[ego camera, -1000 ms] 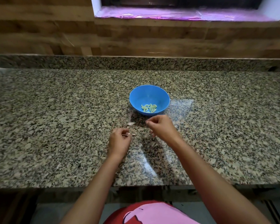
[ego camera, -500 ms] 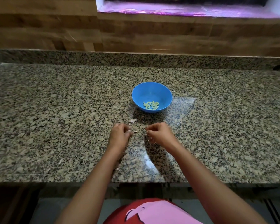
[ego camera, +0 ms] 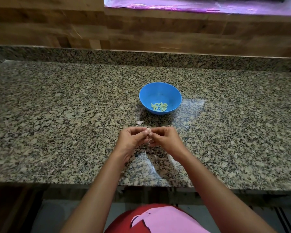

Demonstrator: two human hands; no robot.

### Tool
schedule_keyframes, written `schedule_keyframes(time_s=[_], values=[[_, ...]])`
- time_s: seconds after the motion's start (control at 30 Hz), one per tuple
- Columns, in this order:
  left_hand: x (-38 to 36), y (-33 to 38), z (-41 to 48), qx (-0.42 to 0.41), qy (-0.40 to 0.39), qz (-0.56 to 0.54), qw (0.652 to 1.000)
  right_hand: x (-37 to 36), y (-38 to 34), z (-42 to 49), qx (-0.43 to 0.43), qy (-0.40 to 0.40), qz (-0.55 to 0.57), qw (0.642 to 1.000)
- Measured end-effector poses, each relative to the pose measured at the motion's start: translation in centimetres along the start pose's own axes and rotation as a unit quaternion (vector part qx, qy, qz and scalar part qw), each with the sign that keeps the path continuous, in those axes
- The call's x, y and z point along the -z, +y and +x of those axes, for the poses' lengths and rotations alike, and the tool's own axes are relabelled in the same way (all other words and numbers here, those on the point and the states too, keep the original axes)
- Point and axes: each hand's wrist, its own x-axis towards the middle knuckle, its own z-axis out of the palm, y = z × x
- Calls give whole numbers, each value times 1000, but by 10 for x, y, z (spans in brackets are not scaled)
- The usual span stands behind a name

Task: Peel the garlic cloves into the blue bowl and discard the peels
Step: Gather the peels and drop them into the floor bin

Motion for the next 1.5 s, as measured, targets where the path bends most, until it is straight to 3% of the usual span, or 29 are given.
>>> schedule_keyframes(time_s=[0.2,0.43,0.73,0.87,1.03,1.23,1.4,1.5], values=[[-3,0,1,-37,16,101,994,-2,2,0,16,30,-18,999],[-4,0,-4,-18,17,82,996,1,1,-4,11,-5,0,1000],[-9,-3,-4,-33,47,191,980,-7,4,-4,29,3,-92,995],[-10,-4,-2,-38,49,229,971,-12,8,-8,63,59,-152,985],[-9,-3,1,-5,18,164,986,-13,5,-8,80,78,-182,977],[-11,-5,6,35,48,130,990,-18,6,-8,154,57,-368,915],[-9,-5,4,65,70,81,992,-21,6,-7,129,61,-345,928],[-4,1,2,100,52,40,993,-17,2,-5,69,45,-239,968]])
